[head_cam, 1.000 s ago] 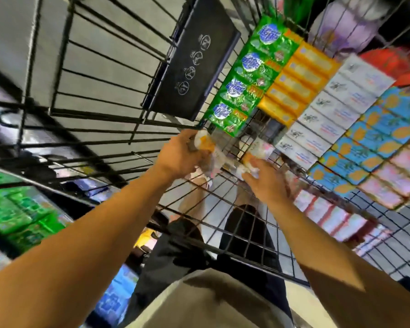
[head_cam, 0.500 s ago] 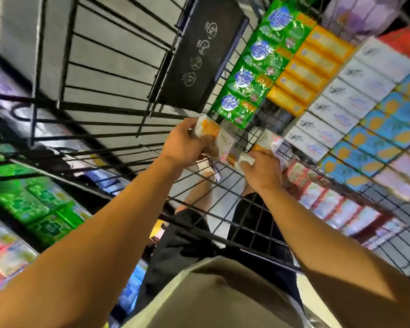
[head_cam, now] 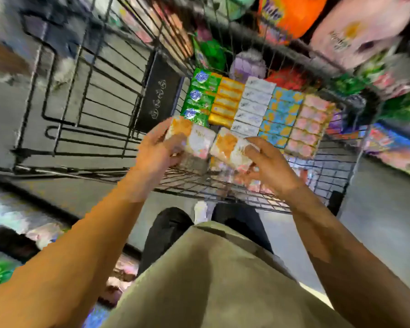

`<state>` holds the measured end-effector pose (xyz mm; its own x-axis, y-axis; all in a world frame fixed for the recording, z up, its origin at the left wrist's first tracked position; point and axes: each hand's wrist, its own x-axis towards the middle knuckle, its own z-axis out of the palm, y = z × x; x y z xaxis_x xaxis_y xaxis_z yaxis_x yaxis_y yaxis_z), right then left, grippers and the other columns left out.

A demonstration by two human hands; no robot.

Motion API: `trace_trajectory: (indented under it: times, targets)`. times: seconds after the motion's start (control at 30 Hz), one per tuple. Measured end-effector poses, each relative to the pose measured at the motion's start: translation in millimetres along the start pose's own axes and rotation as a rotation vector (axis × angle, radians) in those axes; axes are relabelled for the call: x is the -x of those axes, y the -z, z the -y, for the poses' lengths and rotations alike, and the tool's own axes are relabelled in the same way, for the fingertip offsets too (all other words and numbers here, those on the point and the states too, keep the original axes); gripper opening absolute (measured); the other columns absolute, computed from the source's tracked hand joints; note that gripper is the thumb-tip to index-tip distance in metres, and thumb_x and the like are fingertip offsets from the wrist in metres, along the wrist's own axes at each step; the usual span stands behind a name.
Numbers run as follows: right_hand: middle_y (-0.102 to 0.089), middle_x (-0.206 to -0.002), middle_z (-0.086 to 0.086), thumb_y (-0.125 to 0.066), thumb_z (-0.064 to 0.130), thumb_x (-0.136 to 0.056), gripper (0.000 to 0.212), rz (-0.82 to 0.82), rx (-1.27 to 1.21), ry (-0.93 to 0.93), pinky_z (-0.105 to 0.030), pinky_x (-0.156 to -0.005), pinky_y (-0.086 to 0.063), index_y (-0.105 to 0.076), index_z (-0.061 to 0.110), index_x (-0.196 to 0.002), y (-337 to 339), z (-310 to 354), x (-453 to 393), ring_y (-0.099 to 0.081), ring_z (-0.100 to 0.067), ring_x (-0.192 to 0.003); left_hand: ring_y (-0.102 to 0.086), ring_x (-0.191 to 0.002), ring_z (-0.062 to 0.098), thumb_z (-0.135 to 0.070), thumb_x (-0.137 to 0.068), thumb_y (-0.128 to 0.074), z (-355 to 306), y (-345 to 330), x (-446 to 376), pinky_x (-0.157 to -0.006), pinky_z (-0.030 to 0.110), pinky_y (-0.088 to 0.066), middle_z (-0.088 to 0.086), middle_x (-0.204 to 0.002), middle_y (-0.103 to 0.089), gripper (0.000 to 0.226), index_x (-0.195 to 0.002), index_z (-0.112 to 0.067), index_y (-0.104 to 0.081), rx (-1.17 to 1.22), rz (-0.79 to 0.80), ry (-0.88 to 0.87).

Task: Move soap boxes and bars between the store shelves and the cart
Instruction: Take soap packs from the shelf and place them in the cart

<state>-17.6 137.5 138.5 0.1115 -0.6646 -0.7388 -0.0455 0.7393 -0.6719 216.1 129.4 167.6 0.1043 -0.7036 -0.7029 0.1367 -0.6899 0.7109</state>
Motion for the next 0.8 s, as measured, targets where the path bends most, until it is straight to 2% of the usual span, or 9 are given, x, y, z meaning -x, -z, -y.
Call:
trace_trajectory:
  times: [0.07,0.13,0.2,0.27,0.37,0.47,0.57,0.67,0.8]
  targets:
    - [-0.054,-0.102,-0.007,-0.048,0.018,-0.104,0.009,-0.024,-0.059,0.029,-0.048,-0.076,-0.061,-0.056,0.022,-0.107,2.2,0.1,31.0,-0.054,-0.053,-0.098,-0.065,-0.075,0.018,-0.002,-0.09,-0.059,-1.9,-1.7,24.2,-0.071,0.034,-0.054,0.004,-0.088,-0.068,0.028,-0.111,-0.02,-0.066,-0.009,0.076,-0.055]
    - [-0.057,-0.099,-0.002,-0.049,0.021,-0.104,0.013,-0.075,-0.081,0.074,-0.041,-0.074,-0.059,-0.058,0.028,-0.098,1.7,-6.2,62.4,-0.058,-0.042,-0.093,-0.067,-0.074,0.016,0.0,-0.093,-0.055,-1.3,-6.3,51.6,-0.069,0.032,-0.056,0.003,-0.089,-0.07,0.03,-0.115,-0.018,-0.065,0.003,0.129,-0.109]
    - [-0.061,-0.104,-0.002,-0.052,0.026,-0.101,0.011,-0.12,-0.134,0.106,-0.047,-0.08,-0.054,-0.06,0.029,-0.093,0.8,-17.8,93.6,-0.061,-0.025,-0.096,-0.068,-0.076,0.017,0.0,-0.094,-0.053,5.2,-12.8,78.5,-0.066,0.031,-0.056,0.005,-0.093,-0.069,0.03,-0.119,-0.014,-0.063,0.021,0.172,-0.141]
    - [-0.059,-0.111,-0.01,-0.058,0.023,-0.093,0.003,-0.104,-0.264,0.127,-0.05,-0.08,-0.054,-0.055,0.023,-0.096,2.3,-33.4,127.8,-0.062,-0.026,-0.097,-0.065,-0.072,0.015,0.002,-0.094,-0.053,17.1,-20.2,103.6,-0.066,0.032,-0.056,0.007,-0.091,-0.068,0.027,-0.118,-0.007,-0.061,0.036,0.223,-0.172]
    - [-0.06,-0.112,-0.011,-0.06,0.015,-0.07,0.036,-0.124,-0.282,0.17,-0.048,-0.073,-0.06,-0.05,0.022,-0.104,11.0,-60.0,178.0,-0.065,-0.027,-0.095,-0.065,-0.077,0.018,-0.001,-0.096,-0.053,35.3,-36.1,138.8,-0.074,0.038,-0.059,0.009,-0.099,-0.07,0.029,-0.123,-0.008,-0.06,0.038,0.309,-0.165]
    - [-0.058,-0.115,-0.018,-0.068,0.016,-0.06,0.052,-0.28,-0.184,0.24,-0.061,-0.081,-0.056,-0.054,0.036,-0.106,27.0,-86.3,220.8,-0.062,-0.031,-0.096,-0.066,-0.076,0.02,0.0,-0.095,-0.054,48.1,-56.7,171.1,-0.067,0.035,-0.057,0.006,-0.098,-0.072,0.031,-0.123,-0.01,-0.061,0.037,0.38,-0.153]
    - [-0.063,-0.114,-0.01,-0.068,0.013,-0.066,0.047,-0.445,-0.257,0.354,-0.047,-0.078,-0.059,-0.065,0.044,-0.101,45.6,-105.9,255.0,-0.064,-0.029,-0.102,-0.066,-0.083,0.024,0.002,-0.094,-0.053,56.5,-82.4,193.4,-0.071,0.041,-0.054,0.006,-0.098,-0.071,0.032,-0.124,-0.008,-0.059,0.005,0.436,-0.162]
    - [-0.065,-0.114,-0.005,-0.07,0.006,-0.078,0.054,-0.572,-0.309,0.414,-0.042,-0.078,-0.059,-0.065,0.053,-0.105,69.0,-120.7,283.8,-0.067,-0.025,-0.102,-0.069,-0.085,0.022,0.002,-0.094,-0.053,65.6,-115.9,212.3,-0.079,0.047,-0.054,0.009,-0.105,-0.071,0.034,-0.126,-0.009,-0.058,-0.053,0.48,-0.184]
    - [-0.069,-0.107,-0.004,-0.06,-0.007,-0.091,0.046,-0.712,-0.396,0.477,-0.029,-0.067,-0.057,-0.062,0.036,-0.108,112.9,-148.4,320.9,-0.07,-0.018,-0.092,-0.068,-0.079,0.02,0.003,-0.094,-0.054,82.9,-172.9,240.6,-0.08,0.047,-0.054,0.006,-0.097,-0.072,0.032,-0.121,-0.011,-0.06,-0.108,0.539,-0.188]
